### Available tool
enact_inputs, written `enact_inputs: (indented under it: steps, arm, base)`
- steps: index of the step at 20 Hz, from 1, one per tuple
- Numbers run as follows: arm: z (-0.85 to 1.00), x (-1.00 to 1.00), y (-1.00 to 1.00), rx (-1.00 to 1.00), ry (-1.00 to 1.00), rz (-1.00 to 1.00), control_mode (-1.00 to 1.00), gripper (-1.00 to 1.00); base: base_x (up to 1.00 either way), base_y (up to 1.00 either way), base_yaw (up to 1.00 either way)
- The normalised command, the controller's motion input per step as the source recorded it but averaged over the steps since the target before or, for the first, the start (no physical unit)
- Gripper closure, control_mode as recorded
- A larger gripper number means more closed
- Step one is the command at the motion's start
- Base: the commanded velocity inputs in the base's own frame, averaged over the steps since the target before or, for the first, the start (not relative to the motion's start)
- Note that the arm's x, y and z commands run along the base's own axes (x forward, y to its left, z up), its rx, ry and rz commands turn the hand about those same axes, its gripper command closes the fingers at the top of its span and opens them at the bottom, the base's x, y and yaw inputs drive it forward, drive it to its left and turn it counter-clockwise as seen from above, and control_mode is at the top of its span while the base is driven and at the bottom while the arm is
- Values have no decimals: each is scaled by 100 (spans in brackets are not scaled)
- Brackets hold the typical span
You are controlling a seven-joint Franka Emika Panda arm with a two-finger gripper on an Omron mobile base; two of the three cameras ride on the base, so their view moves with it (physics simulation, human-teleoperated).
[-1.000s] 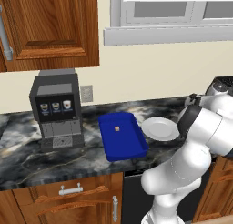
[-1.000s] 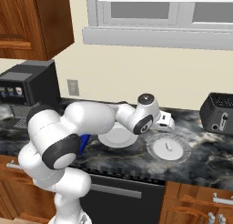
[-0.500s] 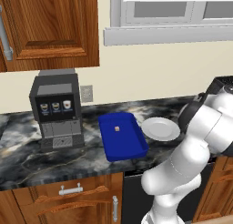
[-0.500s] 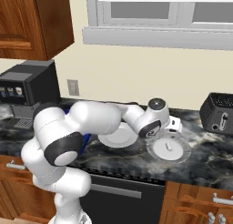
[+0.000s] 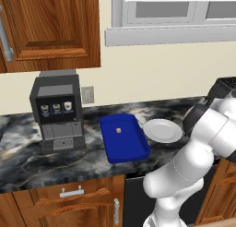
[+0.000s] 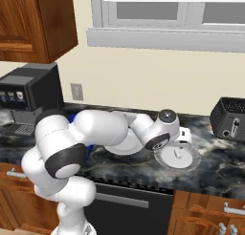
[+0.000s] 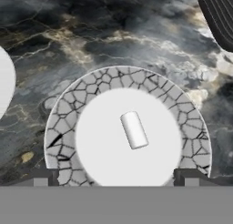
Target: Move the dessert items from the plates to the tray.
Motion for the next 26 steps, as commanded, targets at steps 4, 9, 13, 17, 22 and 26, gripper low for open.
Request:
enact_inputs:
  steps: [4,9,13,17,22,26]
  arm:
    - [-2,9,0,0,2,13,-100,-100]
    - [0,20,0,0,8,10,-100,-100]
    - [0,29,0,0,12,5,-100,-100]
    - [-4,17,0,0,16,3,-100,-100]
    - [-14,0,-2,0,8,0,-100,-100]
    - [-28,0,-4,0,2,0,-100,-100]
  base:
    - [0,0,0]
    - [0,0,0]
    - [0,0,0]
    - [0,0,0]
    - [0,0,0]
    - [0,0,0]
